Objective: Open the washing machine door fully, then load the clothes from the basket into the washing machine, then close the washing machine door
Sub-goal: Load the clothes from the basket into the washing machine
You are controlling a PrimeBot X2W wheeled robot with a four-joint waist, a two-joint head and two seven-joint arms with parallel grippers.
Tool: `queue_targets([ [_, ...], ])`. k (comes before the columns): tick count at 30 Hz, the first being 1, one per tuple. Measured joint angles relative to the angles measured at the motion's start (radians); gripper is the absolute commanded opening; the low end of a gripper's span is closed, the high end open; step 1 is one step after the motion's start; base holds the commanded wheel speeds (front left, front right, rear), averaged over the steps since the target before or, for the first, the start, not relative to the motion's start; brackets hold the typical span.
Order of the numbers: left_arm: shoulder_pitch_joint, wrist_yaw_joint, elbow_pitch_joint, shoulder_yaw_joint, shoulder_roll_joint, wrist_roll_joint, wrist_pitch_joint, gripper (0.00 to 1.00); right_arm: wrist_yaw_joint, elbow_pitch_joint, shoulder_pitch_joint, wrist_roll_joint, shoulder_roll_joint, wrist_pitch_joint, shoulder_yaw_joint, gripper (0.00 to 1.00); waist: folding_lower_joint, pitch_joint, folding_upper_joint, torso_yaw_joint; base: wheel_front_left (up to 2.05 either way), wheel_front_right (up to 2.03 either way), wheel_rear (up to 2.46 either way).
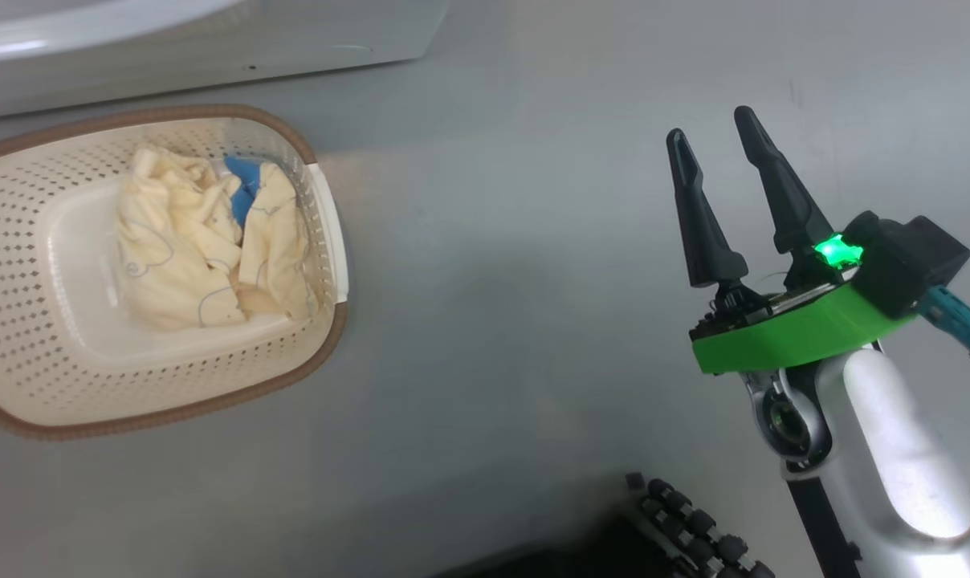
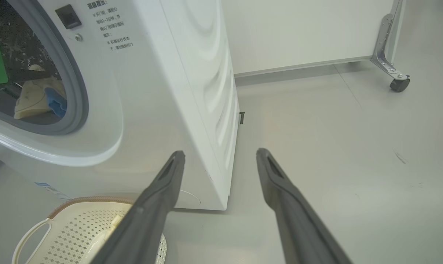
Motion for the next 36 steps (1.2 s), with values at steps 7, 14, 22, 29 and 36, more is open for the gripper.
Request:
queue_targets([
  [7, -0.135, -0.023, 0.026, -0.017, 0.078, 0.079, -0.069, 0.00, 0.000, -0.006, -0.021, 0.047, 0.000, 0.000, 0.023, 1.00, 0.0001, 0.084, 0.0000, -0.067, 0.00, 0.00, 0.00],
  [14, -0.271, -0.035, 0.055, -0.007, 0.118, 0.114, -0.238, 0.00, 0.000, -0.018, -0.058, 0.085, 0.000, 0.000, 0.055, 1.00, 0.0000, 0.165, 0.0000, -0.134, 0.00, 0.00, 0.00],
  [22, -0.316, -0.009, 0.140, 0.009, 0.112, 0.118, -0.367, 0.00, 0.000, -0.019, -0.058, 0.093, 0.001, 0.000, 0.061, 1.00, 0.0000, 0.219, 0.0000, -0.163, 0.00, 0.00, 0.00],
  [29, -0.314, 0.001, 0.175, 0.013, 0.081, 0.094, -0.346, 1.00, 0.000, -0.018, -0.070, 0.079, 0.001, 0.000, 0.058, 1.00, -0.0001, 0.215, 0.0000, -0.132, 0.00, 0.00, 0.00],
  [36, -0.264, 0.027, 0.175, 0.010, 0.036, 0.076, -0.389, 1.00, 0.000, -0.016, -0.077, 0.059, 0.001, 0.000, 0.038, 1.00, -0.0002, 0.189, 0.0000, -0.101, 0.00, 0.00, 0.00],
])
